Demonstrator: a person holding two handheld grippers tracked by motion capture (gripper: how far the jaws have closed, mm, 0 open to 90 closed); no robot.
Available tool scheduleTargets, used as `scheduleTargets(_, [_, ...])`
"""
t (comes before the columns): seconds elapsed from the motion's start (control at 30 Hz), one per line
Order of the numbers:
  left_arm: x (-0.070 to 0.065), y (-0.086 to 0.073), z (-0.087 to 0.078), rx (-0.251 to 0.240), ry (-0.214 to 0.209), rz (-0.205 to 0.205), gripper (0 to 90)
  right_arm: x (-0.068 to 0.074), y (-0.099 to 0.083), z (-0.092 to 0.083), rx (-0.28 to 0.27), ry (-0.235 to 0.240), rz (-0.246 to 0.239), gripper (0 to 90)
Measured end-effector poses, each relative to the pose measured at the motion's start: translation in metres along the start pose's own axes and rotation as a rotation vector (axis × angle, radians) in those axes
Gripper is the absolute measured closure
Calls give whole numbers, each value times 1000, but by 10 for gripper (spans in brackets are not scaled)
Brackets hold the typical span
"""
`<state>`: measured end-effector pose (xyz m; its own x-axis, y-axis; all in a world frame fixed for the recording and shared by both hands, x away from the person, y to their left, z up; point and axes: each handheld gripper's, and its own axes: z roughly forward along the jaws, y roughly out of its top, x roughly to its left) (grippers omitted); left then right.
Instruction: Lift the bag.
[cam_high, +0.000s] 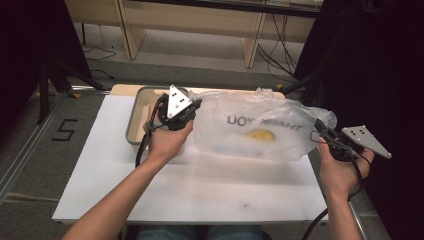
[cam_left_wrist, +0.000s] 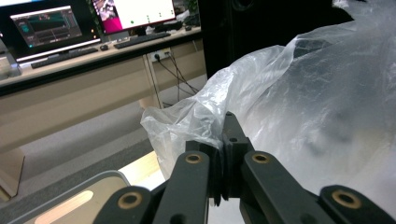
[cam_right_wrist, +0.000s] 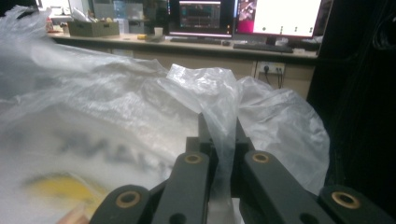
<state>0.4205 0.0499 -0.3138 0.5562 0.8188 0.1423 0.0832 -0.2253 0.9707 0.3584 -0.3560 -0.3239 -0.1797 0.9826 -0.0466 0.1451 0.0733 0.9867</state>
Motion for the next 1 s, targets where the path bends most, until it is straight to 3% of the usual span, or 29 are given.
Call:
scheduleTargets(0.53, [12,-20,46,120,38,-32,895,-5,-31,36,97,-12,32,900])
scheduleTargets(1.0, [14,-39,68,219,25,-43,894,-9,-48,54,173,-12,60,900])
